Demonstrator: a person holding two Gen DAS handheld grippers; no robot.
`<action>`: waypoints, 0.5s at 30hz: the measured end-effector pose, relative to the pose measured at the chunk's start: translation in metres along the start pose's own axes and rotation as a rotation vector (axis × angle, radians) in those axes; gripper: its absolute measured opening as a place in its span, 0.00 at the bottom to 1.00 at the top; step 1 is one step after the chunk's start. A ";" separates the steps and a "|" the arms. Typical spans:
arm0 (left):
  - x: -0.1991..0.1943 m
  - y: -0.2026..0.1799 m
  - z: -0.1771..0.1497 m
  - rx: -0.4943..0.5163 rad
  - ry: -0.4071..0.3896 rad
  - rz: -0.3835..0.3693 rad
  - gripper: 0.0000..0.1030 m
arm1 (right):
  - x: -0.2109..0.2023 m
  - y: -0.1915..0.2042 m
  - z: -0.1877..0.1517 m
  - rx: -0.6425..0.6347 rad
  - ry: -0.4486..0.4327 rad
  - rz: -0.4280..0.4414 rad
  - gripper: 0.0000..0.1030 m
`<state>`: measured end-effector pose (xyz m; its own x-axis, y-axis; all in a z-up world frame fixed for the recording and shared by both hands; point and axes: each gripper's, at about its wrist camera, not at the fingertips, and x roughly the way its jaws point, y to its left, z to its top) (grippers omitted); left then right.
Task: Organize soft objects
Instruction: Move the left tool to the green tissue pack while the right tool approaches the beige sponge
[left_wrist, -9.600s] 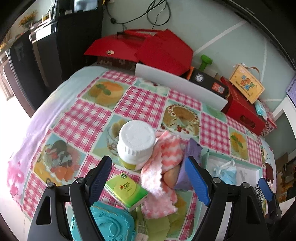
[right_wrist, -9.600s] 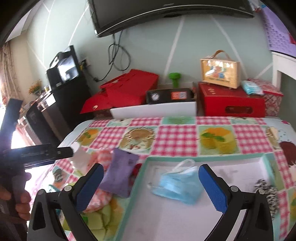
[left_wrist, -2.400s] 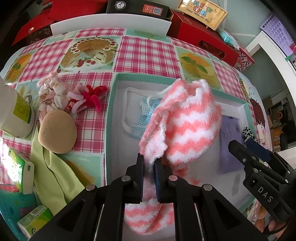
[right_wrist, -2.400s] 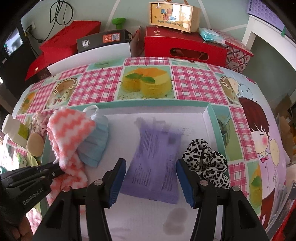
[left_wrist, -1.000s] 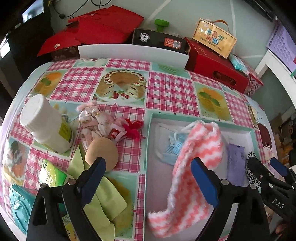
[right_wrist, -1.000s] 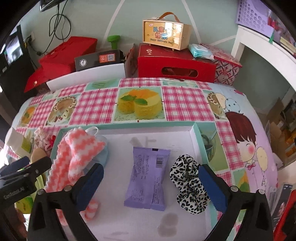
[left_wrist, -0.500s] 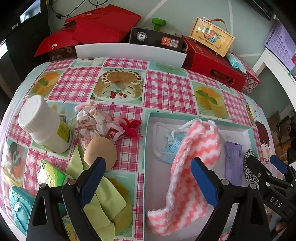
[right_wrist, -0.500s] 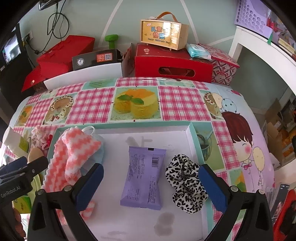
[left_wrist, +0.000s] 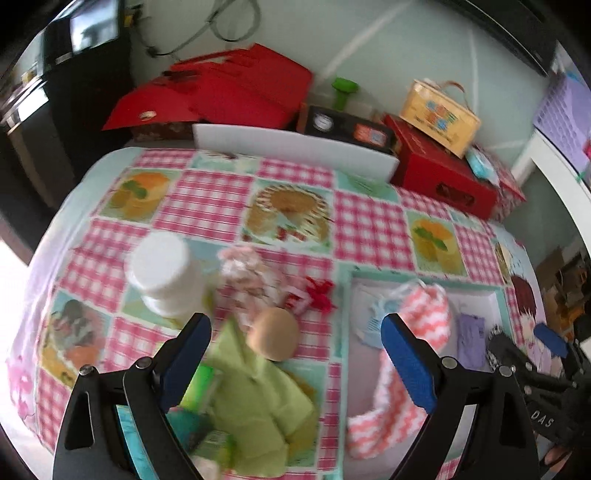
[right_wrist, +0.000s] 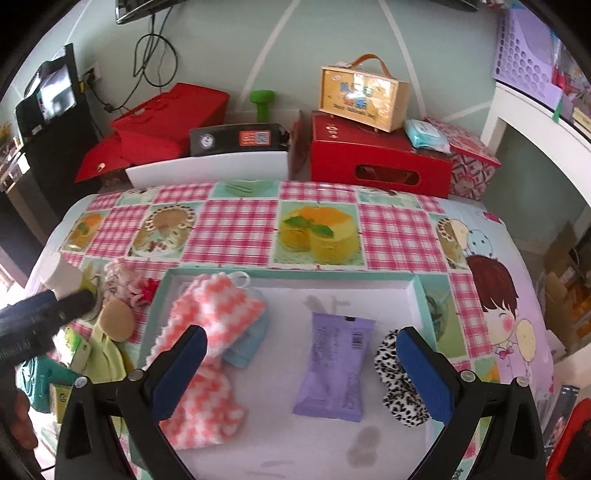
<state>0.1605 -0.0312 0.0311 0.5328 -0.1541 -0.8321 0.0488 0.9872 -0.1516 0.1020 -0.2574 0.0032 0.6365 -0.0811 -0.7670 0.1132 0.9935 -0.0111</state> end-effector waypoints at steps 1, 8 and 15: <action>-0.003 0.009 0.002 -0.023 -0.007 0.012 0.91 | 0.000 0.002 0.000 -0.004 0.001 0.006 1.00; -0.010 0.054 0.003 -0.127 -0.028 0.094 0.91 | 0.003 0.029 -0.001 -0.050 0.008 0.051 1.00; -0.016 0.095 -0.001 -0.218 -0.032 0.176 0.91 | 0.006 0.060 -0.004 -0.109 0.017 0.098 1.00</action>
<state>0.1557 0.0652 0.0289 0.5439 0.0240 -0.8388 -0.2282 0.9662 -0.1203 0.1098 -0.1984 -0.0046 0.6275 0.0176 -0.7784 -0.0333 0.9994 -0.0042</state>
